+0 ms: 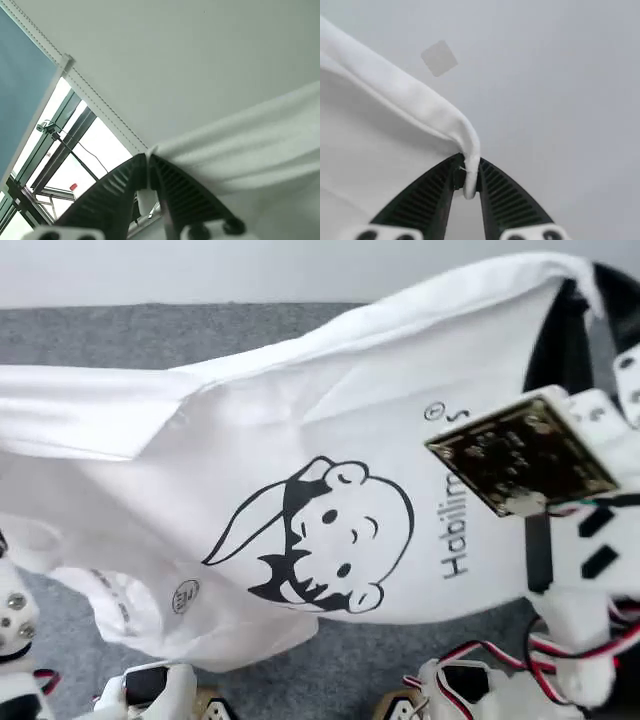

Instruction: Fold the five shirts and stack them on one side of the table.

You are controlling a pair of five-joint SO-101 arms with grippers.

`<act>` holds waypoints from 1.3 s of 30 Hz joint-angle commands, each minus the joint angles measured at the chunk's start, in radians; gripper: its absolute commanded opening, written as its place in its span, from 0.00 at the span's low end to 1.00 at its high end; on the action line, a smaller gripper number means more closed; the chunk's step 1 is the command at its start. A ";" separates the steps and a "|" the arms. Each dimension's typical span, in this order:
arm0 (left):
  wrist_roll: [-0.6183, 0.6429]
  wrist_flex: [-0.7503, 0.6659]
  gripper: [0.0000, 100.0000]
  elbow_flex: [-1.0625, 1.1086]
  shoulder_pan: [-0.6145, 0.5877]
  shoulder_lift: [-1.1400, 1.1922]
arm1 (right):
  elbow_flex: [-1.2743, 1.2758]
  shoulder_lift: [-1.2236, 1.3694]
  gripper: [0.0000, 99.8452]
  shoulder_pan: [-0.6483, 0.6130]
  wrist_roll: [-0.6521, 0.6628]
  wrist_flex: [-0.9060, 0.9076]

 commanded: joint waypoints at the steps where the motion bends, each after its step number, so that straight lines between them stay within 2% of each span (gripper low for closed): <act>1: -0.017 0.002 0.02 -0.013 0.002 0.003 | -0.026 -0.001 0.01 -0.021 0.015 -0.013; 7: -0.017 -0.005 0.02 -0.054 0.002 0.002 | -0.032 -0.033 0.01 -0.016 0.017 0.084; 15: -0.017 -0.005 0.02 -0.136 -0.002 0.002 | -0.031 -0.153 0.01 -0.015 0.018 0.315; 20: -0.017 -0.005 0.02 -0.163 -0.087 0.003 | -0.026 -0.197 0.01 -0.015 0.018 0.377; 24: -0.017 0.002 0.02 -0.124 -0.092 0.014 | 0.041 -0.180 0.01 -0.015 0.015 0.417; 28: -0.017 -0.002 0.02 0.082 -0.091 0.012 | 0.207 -0.136 0.01 -0.021 0.017 0.410; 33: -0.026 -0.028 0.02 0.481 -0.075 0.014 | 0.499 -0.056 0.01 -0.022 0.014 0.335; 37: -0.080 -0.186 0.02 0.871 -0.034 0.011 | 0.749 0.005 0.01 -0.021 0.017 0.133; 39: -0.100 -0.310 0.02 1.044 -0.018 0.012 | 0.861 0.035 0.01 -0.022 0.017 -0.007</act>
